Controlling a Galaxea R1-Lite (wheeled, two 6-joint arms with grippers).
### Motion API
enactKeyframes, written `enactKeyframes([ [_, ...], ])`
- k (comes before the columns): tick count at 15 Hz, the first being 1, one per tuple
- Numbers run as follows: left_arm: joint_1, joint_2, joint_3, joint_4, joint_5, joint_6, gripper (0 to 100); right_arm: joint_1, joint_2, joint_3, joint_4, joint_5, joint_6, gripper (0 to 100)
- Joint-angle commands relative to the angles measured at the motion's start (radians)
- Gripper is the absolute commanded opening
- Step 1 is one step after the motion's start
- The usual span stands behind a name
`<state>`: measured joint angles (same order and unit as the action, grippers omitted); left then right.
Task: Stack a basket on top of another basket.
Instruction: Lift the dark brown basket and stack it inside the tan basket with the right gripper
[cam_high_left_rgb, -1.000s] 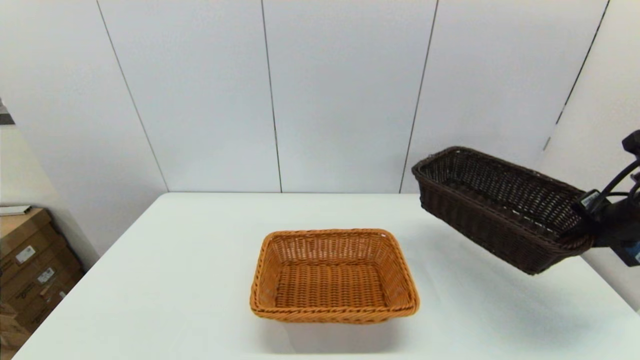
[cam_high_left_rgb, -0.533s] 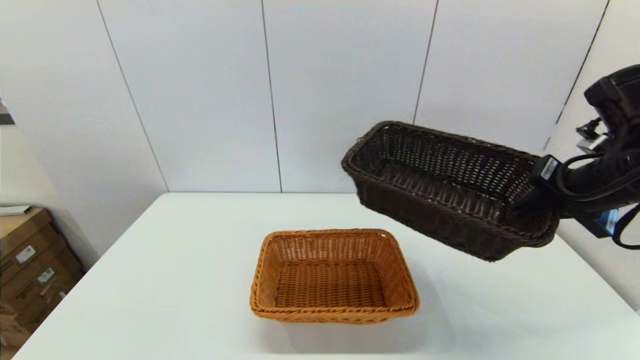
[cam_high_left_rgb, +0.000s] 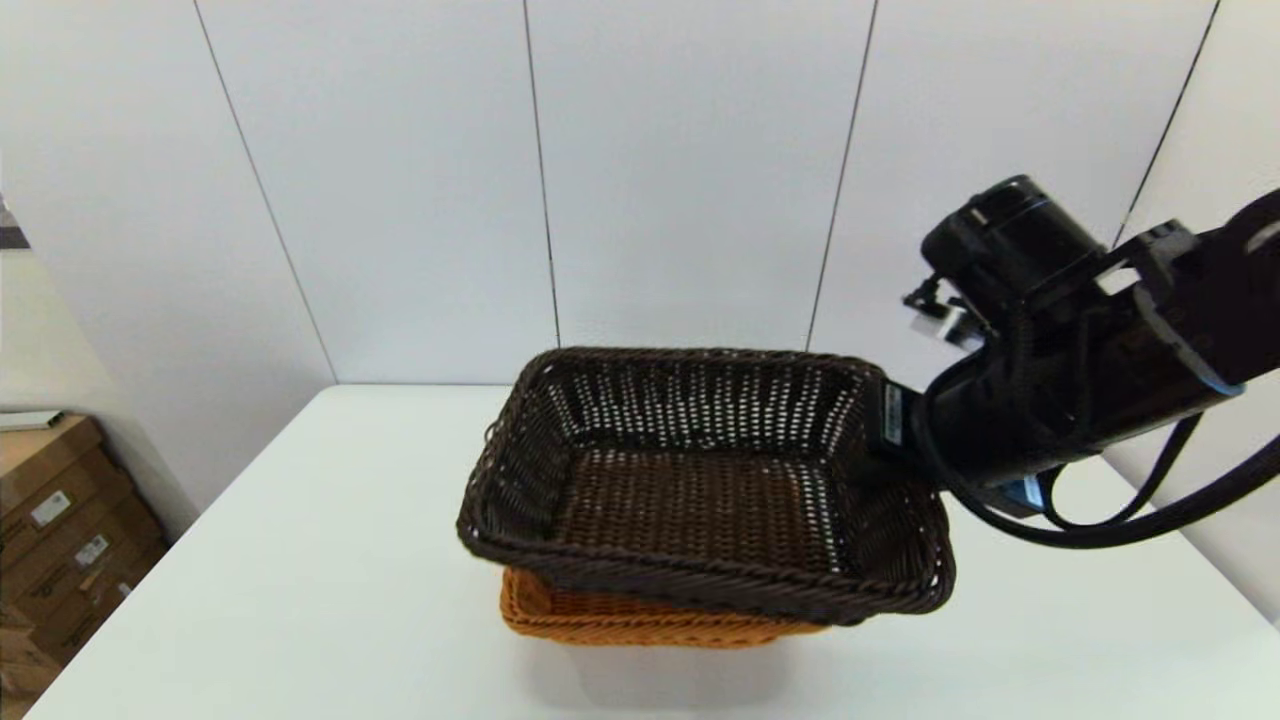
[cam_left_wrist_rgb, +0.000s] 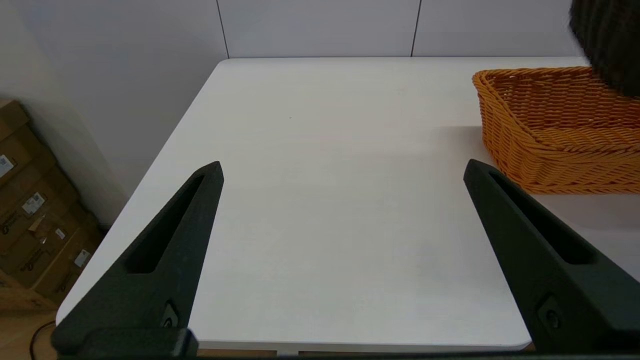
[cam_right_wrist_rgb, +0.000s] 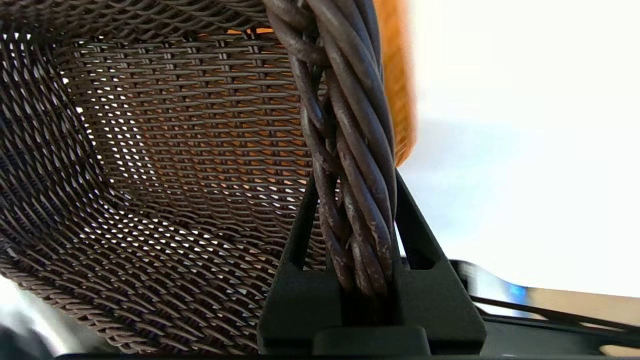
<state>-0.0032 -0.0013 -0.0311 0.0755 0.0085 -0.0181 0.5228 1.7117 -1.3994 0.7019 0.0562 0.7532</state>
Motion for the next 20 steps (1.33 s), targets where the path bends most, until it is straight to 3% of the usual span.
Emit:
enactKeyframes([
  [1,0.000,0.000,0.000,0.000,0.001,0.000,100,0.039,0.074,-0.001,0.013,0.004,-0.046,0],
  [6,0.000,0.000,0.000,0.000,0.001,0.000,100,0.037,0.103,-0.058,0.021,0.034,-0.081,0],
  [13,0.000,0.000,0.000,0.001,0.001,0.000,100,0.039,0.166,-0.118,0.018,0.165,-0.074,0],
  [20,0.000,0.000,0.000,0.001,0.001,0.000,100,0.016,0.223,-0.178,0.010,0.165,-0.089,0],
])
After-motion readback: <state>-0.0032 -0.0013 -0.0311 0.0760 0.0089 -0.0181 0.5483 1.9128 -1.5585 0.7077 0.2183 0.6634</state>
